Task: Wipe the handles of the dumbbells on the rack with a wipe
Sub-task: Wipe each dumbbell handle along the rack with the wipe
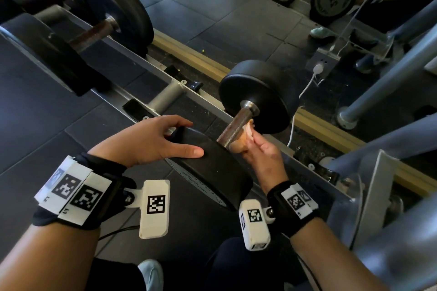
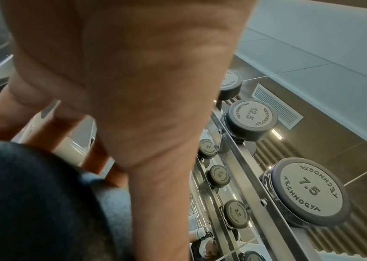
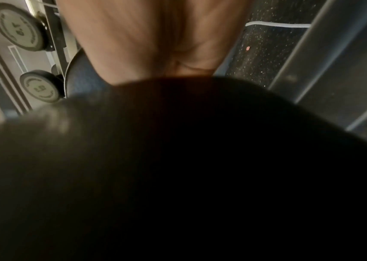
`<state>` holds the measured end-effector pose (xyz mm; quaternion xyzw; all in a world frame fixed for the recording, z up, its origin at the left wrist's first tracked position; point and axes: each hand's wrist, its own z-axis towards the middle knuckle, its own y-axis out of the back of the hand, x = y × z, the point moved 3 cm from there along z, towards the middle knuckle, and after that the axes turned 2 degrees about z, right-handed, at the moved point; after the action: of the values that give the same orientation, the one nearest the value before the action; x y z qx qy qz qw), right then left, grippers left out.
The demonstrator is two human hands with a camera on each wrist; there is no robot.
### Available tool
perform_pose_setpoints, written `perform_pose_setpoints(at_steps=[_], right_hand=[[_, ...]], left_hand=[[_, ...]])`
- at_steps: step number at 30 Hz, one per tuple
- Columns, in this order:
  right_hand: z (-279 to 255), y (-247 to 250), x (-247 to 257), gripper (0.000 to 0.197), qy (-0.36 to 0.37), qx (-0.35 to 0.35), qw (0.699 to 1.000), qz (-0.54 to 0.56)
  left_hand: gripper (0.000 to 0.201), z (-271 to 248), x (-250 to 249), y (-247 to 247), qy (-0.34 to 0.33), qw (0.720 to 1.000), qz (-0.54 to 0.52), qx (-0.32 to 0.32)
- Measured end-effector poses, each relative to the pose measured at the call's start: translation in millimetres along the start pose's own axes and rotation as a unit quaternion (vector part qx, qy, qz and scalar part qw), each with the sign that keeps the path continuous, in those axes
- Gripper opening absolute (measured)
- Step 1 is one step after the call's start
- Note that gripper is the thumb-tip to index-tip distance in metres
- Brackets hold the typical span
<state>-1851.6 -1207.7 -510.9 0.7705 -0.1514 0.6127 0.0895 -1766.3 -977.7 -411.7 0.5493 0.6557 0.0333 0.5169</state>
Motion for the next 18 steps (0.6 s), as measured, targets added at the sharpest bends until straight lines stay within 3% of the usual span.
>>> perform_pose_setpoints(at_steps=[5,10,12,15,18], right_hand=[[-22,1,-4,0.031,-0.003,0.081,0.996,-0.026],[-2,18,11,0.037,0.034,-0.015,0.999,-0.019],[8,15,17,0.039,0.043,-0.021,0.999,-0.022],[4,3,14,0.036,0.028,0.004,0.999,-0.017],[-16,-3,4,0.032,0.007,0.077,0.997,-0.008]], left_hand=[[0.093,1,1,1,-0.003,1.000,-0.004,0.007],[0.089,2,0,2,-0.003,1.000,-0.006,0.010],[0.089,2,0,2,-0.004,1.000,-0.010,0.011],[0.090,2,0,1,-0.007,1.000,-0.012,0.013],[0.093,3,1,2,-0.007,1.000,-0.007,0.016]])
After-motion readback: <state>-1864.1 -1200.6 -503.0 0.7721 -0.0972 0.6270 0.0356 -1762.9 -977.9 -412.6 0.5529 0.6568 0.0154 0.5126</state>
